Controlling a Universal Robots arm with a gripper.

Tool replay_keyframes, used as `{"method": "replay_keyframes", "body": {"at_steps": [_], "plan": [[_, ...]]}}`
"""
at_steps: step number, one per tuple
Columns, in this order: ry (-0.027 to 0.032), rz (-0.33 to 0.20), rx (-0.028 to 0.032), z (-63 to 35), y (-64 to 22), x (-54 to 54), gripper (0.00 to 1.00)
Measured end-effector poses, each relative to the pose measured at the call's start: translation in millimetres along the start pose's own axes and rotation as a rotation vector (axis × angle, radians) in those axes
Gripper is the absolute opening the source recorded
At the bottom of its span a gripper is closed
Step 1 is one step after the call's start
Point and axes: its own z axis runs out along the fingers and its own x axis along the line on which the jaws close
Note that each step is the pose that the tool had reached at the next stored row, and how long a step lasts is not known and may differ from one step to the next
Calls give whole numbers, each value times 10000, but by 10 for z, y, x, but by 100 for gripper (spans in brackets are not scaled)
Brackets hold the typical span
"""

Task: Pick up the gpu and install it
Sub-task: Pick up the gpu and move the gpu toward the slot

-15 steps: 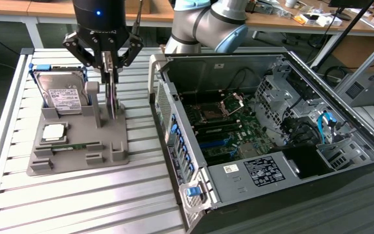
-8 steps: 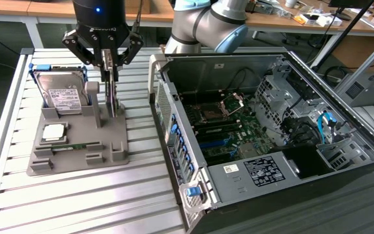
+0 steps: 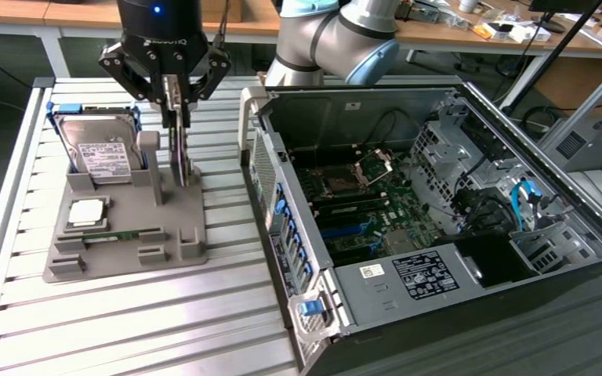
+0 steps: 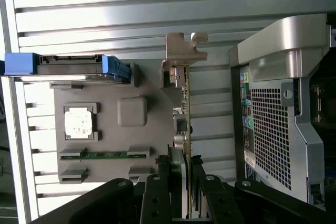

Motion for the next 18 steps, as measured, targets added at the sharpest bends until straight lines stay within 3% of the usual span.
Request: {"method": "replay_keyframes", "body": {"at_steps": [18], "plan": [[0, 0, 0, -108, 1, -3, 27]]}}
